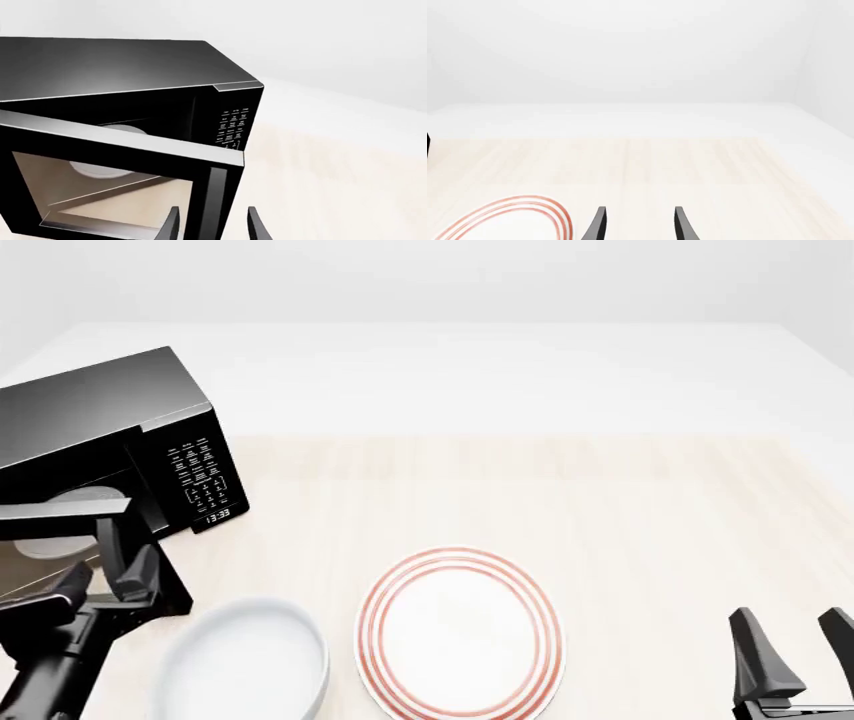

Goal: Open the microwave.

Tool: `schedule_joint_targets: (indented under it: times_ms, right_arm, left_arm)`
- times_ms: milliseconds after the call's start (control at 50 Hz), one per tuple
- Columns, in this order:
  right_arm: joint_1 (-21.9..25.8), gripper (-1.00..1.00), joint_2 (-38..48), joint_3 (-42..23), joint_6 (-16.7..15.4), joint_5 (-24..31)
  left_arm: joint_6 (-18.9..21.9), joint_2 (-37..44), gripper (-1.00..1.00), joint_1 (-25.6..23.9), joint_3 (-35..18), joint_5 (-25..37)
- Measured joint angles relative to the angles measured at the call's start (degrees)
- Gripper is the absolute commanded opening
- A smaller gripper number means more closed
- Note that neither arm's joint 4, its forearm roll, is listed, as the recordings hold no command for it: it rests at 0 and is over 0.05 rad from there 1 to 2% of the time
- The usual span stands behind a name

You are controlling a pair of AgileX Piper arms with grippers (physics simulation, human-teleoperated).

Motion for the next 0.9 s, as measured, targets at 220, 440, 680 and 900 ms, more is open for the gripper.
schedule_joint_targets:
  times_ms: [220,440,680,900]
  right_arm:
    - [0.0,1.0,0.0,0.0,0.0,0.0]
    - [0.0,1.0,0.0,0.0,0.0,0.0]
    - [0.0,1.0,0.0,0.0,0.0,0.0]
    - [0.0,1.0,0.0,0.0,0.0,0.0]
  left_arm:
    - [-0.5,-0.8,1.0,0.0,-0.2,-0.6]
    - [-0.7,-1.5,1.0,0.1,0.0,-0.7]
    - [-0.4,-6.2,1.0,0.3,0.5,2.8]
    - [0.4,-14.7,1.0,0.9,1.0,10.0]
